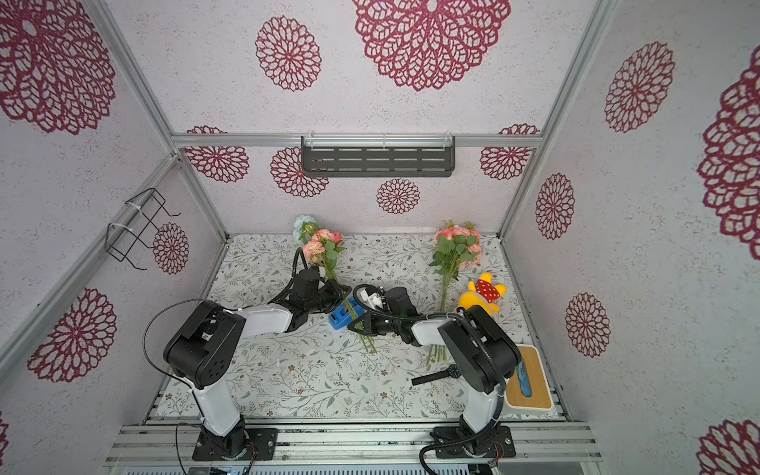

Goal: Wrap bouquets with tape
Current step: Wrap the tape around the bouquet.

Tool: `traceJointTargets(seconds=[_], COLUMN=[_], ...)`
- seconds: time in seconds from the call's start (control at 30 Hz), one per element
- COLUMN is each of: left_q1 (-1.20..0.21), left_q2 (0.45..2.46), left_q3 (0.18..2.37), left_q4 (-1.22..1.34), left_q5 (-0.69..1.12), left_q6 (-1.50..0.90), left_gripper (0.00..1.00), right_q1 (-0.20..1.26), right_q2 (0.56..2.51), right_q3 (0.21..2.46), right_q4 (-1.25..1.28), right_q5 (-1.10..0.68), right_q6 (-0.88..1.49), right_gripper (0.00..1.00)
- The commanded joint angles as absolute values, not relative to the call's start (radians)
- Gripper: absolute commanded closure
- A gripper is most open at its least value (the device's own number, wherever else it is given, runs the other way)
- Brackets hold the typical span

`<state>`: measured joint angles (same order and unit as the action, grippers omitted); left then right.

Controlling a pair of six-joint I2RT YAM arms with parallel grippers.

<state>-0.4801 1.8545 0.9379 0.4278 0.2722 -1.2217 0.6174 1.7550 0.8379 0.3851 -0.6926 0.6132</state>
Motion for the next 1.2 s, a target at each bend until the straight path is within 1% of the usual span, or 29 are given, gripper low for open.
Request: traceJointTargets(seconds=[0.0, 0.07, 0.2, 0.23, 0.27, 0.37, 0.43, 0.47, 0.57, 0.6, 0.7, 0.73, 0.77, 0.8, 0.87, 0.9, 0.97, 1.07, 1.17], left_q1=[-0.481, -0.482, -0.482, -0.482, -0.482, -0.485, -0.485, -0.486, -0.486, -0.486, -0.485, -0.484, -0.483, -0.483, -0.479, -0.479, -0.476, -0.474, -0.473], left_q2=[1.845, 1.839, 1.831, 1.834, 1.84, 1.851, 1.854, 1.855, 1.859, 1.859, 1.853, 1.85, 1.849, 1.849, 1.847, 1.85, 1.849, 1.853, 1.857], left_q3=[0.964, 0.979, 0.987, 0.993, 1.006, 1.023, 1.031, 1.034, 1.04, 1.037, 1.023, 1.02, 1.017, 1.016, 1.01, 1.006, 0.99, 0.971, 0.954], left_q4=[0.434, 0.358, 0.299, 0.286, 0.258, 0.255, 0.253, 0.25, 0.25, 0.251, 0.258, 0.258, 0.26, 0.264, 0.285, 0.301, 0.345, 0.398, 0.465], left_q5=[0.285, 0.272, 0.257, 0.258, 0.263, 0.278, 0.283, 0.284, 0.293, 0.293, 0.293, 0.291, 0.287, 0.287, 0.292, 0.294, 0.298, 0.3, 0.307], left_q6=[-1.194, -1.177, -1.158, -1.158, -1.157, -1.158, -1.163, -1.164, -1.168, -1.171, -1.177, -1.177, -1.175, -1.175, -1.175, -1.177, -1.187, -1.195, -1.216], left_gripper=[0.94, 0.85, 0.67, 0.63, 0.61, 0.62, 0.7, 0.76, 0.98, 1.0, 1.0, 1.0, 1.0, 1.0, 1.0, 1.0, 1.0, 1.0, 1.0], right_q1=[0.663, 0.708, 0.8, 0.824, 0.853, 0.93, 0.967, 0.973, 0.973, 0.973, 0.965, 0.958, 0.943, 0.922, 0.843, 0.802, 0.731, 0.69, 0.646], right_q2=[1.676, 1.664, 1.67, 1.676, 1.685, 1.734, 1.765, 1.778, 1.788, 1.793, 1.788, 1.774, 1.753, 1.732, 1.686, 1.677, 1.661, 1.643, 1.669], right_q3=[0.962, 1.017, 1.093, 1.106, 1.125, 1.187, 1.208, 1.21, 1.198, 1.201, 1.199, 1.184, 1.163, 1.143, 1.094, 1.076, 1.035, 0.953, 0.881], right_q4=[-0.02, -0.121, -0.205, -0.216, -0.229, -0.275, -0.283, -0.275, -0.229, -0.224, -0.228, -0.219, -0.205, -0.192, -0.144, -0.122, -0.054, 0.115, 0.303], right_q5=[-0.313, -0.156, 0.069, 0.122, 0.193, 0.37, 0.443, 0.44, 0.374, 0.36, 0.325, 0.297, 0.25, 0.191, -0.021, -0.137, -0.349, -0.525, -0.641], right_q6=[0.369, 0.314, 0.236, 0.22, 0.206, 0.144, 0.119, 0.118, 0.145, 0.146, 0.172, 0.189, 0.216, 0.244, 0.33, 0.381, 0.482, 0.579, 0.69], right_gripper=[1.0, 1.0, 1.0, 1.0, 1.0, 1.0, 1.0, 1.0, 1.0, 1.0, 0.99, 0.83, 0.63, 0.51, 0.33, 0.3, 0.26, 0.21, 0.21])
